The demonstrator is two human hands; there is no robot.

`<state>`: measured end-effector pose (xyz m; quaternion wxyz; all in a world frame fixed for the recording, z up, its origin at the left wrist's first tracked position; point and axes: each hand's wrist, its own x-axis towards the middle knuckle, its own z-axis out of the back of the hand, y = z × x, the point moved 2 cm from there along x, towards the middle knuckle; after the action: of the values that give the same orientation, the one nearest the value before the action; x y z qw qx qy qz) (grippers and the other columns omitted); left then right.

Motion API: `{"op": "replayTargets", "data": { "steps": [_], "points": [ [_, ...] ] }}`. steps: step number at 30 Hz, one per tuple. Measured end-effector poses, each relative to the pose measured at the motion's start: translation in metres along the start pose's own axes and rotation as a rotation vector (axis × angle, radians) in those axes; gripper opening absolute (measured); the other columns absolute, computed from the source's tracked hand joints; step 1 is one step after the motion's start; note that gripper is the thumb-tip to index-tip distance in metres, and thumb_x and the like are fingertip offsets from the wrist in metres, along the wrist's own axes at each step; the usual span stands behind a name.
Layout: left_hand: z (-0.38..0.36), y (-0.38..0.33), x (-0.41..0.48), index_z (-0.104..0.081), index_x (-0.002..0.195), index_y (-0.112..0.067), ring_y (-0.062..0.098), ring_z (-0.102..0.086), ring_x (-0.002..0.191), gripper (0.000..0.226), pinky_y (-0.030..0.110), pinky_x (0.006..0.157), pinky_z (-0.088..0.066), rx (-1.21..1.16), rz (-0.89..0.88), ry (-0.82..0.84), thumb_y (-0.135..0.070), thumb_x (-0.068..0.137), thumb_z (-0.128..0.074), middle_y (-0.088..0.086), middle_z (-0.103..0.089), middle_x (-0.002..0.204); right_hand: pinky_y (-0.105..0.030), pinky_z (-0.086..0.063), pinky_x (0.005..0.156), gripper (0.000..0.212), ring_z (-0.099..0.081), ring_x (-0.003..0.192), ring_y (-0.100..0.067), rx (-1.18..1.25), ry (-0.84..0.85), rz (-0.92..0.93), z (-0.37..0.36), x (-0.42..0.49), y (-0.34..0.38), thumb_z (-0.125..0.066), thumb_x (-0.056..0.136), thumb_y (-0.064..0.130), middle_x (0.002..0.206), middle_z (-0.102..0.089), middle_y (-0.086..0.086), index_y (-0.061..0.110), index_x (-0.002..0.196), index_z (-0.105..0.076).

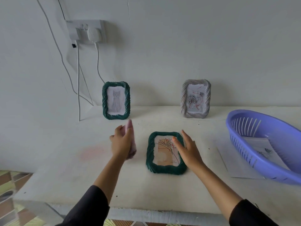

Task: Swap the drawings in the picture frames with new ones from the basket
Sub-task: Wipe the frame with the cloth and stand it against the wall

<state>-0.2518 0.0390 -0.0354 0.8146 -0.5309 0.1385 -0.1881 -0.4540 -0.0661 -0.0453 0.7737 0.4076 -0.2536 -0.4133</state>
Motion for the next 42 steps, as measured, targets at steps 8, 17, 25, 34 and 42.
{"op": "replayTargets", "data": {
  "steps": [8,17,25,34,42],
  "points": [
    [-0.073,-0.054,-0.063,-0.049,0.130,-0.021,0.026,-0.052,0.119,0.090,0.045,0.107,-0.040,-0.322,0.124,0.517,-0.084,0.066,-0.039,0.011,-0.051,0.130,-0.034,-0.056,0.077,0.041,-0.065,0.099,-0.028,1.102,0.379,-0.210,-0.019,0.006,0.042,-0.055,0.086,0.034,0.100,-0.068,-0.012,0.008,0.116,-0.057],
    [-0.064,0.021,-0.021,-0.031,0.145,-0.025,0.025,-0.028,0.137,0.048,0.037,0.115,-0.023,0.561,-0.374,0.342,-0.033,0.098,-0.037,0.001,-0.038,0.149,-0.029,-0.051,0.075,0.035,-0.062,0.096,-0.020,-0.163,-0.110,0.058,0.022,0.051,0.004,-0.046,0.092,0.015,0.116,-0.063,-0.004,0.019,0.126,-0.050],
    [-0.067,0.027,-0.021,-0.030,0.145,-0.030,0.023,-0.024,0.142,0.046,0.033,0.118,-0.018,0.625,-0.414,0.331,-0.039,0.100,-0.029,-0.006,-0.034,0.152,-0.024,-0.016,0.118,0.050,-0.031,0.139,-0.009,-0.544,0.247,0.426,-0.027,0.041,-0.008,-0.044,0.092,0.003,0.147,-0.039,0.007,0.026,0.136,-0.044],
    [-0.065,0.024,-0.023,-0.029,0.145,-0.030,0.022,-0.022,0.143,0.048,0.035,0.118,-0.018,0.652,-0.410,0.345,-0.041,0.099,-0.029,-0.008,-0.032,0.152,-0.018,-0.007,0.114,0.055,-0.028,0.140,-0.005,-0.601,0.309,0.484,0.016,0.027,-0.022,-0.037,0.091,-0.004,0.145,-0.039,0.013,0.031,0.132,-0.047],
    [-0.064,0.023,-0.023,-0.029,0.145,-0.031,0.021,-0.021,0.143,0.048,0.034,0.118,-0.017,0.639,-0.398,0.353,-0.042,0.099,-0.030,-0.008,-0.032,0.152,-0.018,-0.012,0.118,0.057,-0.027,0.130,0.012,-0.502,0.496,0.531,0.021,-0.004,-0.025,-0.042,0.088,-0.006,0.139,-0.045,0.020,0.036,0.124,-0.056]
  ]
}}
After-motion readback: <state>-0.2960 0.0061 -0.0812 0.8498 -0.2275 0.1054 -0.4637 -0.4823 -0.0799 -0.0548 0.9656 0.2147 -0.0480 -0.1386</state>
